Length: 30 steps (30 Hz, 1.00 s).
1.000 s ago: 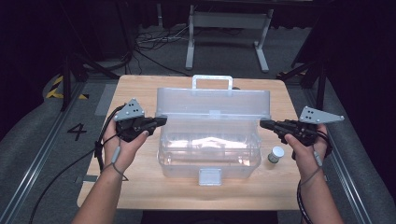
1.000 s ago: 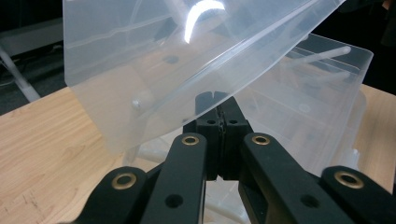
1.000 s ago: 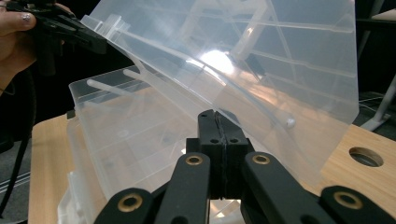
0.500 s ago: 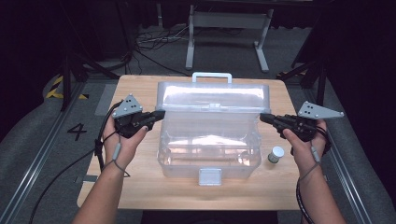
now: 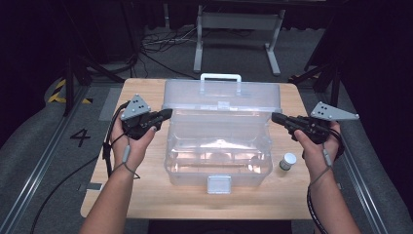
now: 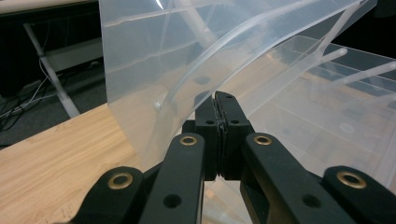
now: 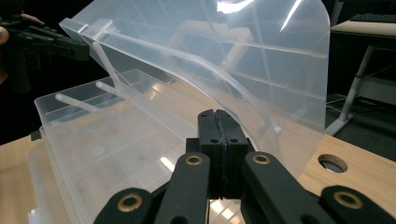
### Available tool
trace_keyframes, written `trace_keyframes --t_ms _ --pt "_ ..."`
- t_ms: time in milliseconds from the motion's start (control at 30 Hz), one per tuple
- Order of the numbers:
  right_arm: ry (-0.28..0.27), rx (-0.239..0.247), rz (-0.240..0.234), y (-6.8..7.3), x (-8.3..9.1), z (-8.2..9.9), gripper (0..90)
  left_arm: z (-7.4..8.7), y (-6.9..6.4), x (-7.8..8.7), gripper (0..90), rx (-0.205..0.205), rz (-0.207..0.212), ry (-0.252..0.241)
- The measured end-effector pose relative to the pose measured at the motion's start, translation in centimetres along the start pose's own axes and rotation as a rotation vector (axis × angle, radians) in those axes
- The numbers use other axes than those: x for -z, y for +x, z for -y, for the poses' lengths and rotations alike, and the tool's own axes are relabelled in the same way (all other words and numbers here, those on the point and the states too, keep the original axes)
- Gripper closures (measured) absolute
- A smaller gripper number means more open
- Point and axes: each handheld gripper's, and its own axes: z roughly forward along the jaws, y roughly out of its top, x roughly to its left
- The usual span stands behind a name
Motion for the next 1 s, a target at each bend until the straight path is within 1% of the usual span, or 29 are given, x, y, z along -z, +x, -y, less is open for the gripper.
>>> trace_keyframes --t_ms 100,200,333,467,567,600,633,667,700,733,767,800,833,867,900,933,1000 --pt "0.009 0.007 0.010 0.0 -0.1 -0.1 90.0 0.1 0.1 -0.1 88.5 0.000 0.001 -0.012" --pt "0.003 0.007 0.015 0.0 -0.3 -0.2 90.0 0.1 0.2 -0.1 88.5 0.002 0.003 -0.022" --pt "0.016 0.014 0.019 0.3 -0.5 -0.1 90.0 0.0 0.2 -0.2 88.5 0.004 0.005 -0.021" --pt "0.051 0.050 0.048 0.8 -0.1 0.1 85.6 0.0 0.4 -0.2 88.5 0.004 0.010 -0.021" --pt "0.046 0.057 0.058 1.0 0.2 0.2 83.3 0.0 0.4 -0.2 88.4 0.004 0.011 -0.022" --pt "0.038 0.052 0.074 1.2 0.7 0.4 80.5 0.0 0.4 -0.2 88.3 0.008 0.011 -0.026" --pt "0.036 0.052 0.084 1.2 0.8 0.4 79.5 0.0 0.4 -0.2 88.3 0.009 0.013 -0.027" --pt "0.036 0.052 0.084 1.2 0.8 0.4 79.5 0.0 0.4 -0.2 88.3 0.009 0.013 -0.027" --pt "0.034 0.051 0.095 1.3 1.0 0.5 77.7 0.0 0.4 -0.2 88.3 0.010 0.014 -0.027" --pt "0.033 0.051 0.118 1.4 1.2 0.5 74.3 0.0 0.4 -0.2 88.3 0.008 0.013 -0.027" --pt "0.019 0.052 0.158 1.3 1.4 0.5 71.1 0.0 0.4 -0.3 88.2 0.007 0.015 -0.028" --pt "0.014 0.049 0.171 1.3 1.4 0.5 68.0 0.0 0.4 -0.3 88.1 0.006 0.013 -0.028" --pt "0.000 0.045 0.181 1.2 1.4 0.4 64.2 0.0 0.4 -0.2 88.1 0.006 0.014 -0.027" --pt "0.000 0.045 0.181 1.2 1.4 0.4 64.2 0.0 0.4 -0.2 87.8 0.006 0.014 -0.027" --pt "-0.018 0.029 0.197 1.1 1.4 0.5 61.9 0.0 0.4 -0.2 87.8 0.007 0.017 -0.027" --pt "-0.044 0.026 0.233 1.0 1.1 0.6 57.9 0.1 0.4 -0.2 87.8 0.007 0.019 -0.027" --pt "-0.053 0.019 0.254 0.9 0.7 0.6 56.9 0.1 0.5 -0.2 87.8 0.008 0.021 -0.029"
